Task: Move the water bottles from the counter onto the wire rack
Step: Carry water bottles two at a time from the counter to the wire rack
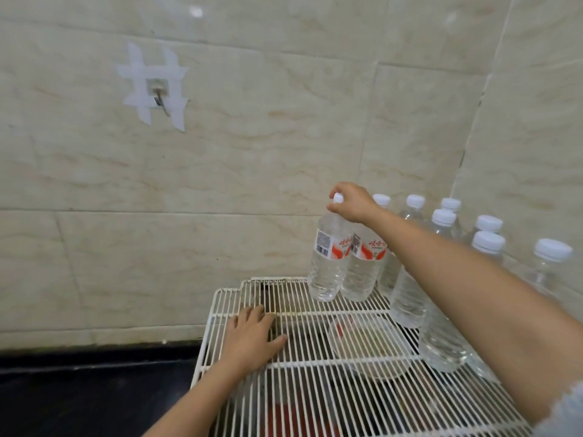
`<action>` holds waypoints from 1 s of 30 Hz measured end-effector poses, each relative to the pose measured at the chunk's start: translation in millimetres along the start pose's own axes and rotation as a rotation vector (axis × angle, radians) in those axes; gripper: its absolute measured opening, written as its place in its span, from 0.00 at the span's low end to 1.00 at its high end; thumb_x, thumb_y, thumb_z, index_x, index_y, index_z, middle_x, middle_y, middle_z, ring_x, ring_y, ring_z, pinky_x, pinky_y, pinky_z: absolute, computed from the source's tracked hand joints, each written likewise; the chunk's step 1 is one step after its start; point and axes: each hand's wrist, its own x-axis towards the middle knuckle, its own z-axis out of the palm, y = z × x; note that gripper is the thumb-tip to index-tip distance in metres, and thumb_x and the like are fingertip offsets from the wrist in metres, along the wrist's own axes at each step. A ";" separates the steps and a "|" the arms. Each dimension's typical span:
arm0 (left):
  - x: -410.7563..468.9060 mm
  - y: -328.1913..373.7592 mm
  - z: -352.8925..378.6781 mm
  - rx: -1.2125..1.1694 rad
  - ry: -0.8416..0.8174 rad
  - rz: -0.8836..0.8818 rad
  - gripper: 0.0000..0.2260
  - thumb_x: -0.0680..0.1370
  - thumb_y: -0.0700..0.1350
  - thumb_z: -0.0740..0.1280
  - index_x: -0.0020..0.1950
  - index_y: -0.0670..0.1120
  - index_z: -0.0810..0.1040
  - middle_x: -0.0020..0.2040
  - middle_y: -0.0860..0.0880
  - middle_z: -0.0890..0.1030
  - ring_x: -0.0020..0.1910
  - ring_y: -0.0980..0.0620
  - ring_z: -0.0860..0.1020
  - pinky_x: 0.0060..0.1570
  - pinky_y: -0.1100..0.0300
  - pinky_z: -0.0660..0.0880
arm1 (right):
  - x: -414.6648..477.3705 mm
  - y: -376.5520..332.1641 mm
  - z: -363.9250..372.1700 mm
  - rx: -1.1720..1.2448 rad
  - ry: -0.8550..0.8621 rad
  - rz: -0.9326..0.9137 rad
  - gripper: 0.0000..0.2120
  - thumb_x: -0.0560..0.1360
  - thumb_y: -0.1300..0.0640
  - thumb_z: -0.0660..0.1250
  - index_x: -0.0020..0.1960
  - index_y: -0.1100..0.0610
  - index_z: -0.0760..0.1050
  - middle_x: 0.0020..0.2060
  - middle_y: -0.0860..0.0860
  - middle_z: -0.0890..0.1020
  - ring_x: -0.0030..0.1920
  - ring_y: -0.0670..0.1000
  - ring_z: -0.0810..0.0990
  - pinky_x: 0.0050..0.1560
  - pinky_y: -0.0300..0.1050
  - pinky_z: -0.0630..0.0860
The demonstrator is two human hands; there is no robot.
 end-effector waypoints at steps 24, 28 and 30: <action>-66.5 -33.3 -47.0 -0.184 0.253 -0.115 0.23 0.77 0.53 0.60 0.71 0.49 0.63 0.73 0.48 0.64 0.72 0.49 0.61 0.71 0.52 0.58 | -134.3 -23.1 29.4 -0.250 -0.048 -0.413 0.21 0.78 0.52 0.56 0.70 0.56 0.61 0.69 0.58 0.63 0.50 0.56 0.78 0.40 0.43 0.73; -118.9 -58.6 -48.1 -0.180 0.329 -0.305 0.22 0.77 0.52 0.61 0.69 0.48 0.66 0.70 0.48 0.68 0.70 0.47 0.64 0.67 0.51 0.62 | -154.7 -45.1 62.5 -0.181 -0.177 -0.484 0.19 0.78 0.51 0.56 0.66 0.57 0.65 0.69 0.57 0.63 0.54 0.57 0.76 0.46 0.48 0.74; -153.1 -68.8 -46.9 -0.173 0.354 -0.385 0.22 0.77 0.53 0.61 0.70 0.48 0.66 0.71 0.48 0.68 0.70 0.47 0.63 0.68 0.51 0.63 | -165.3 -63.6 82.0 -0.152 -0.241 -0.547 0.19 0.78 0.51 0.56 0.66 0.58 0.66 0.67 0.58 0.65 0.57 0.59 0.75 0.50 0.49 0.73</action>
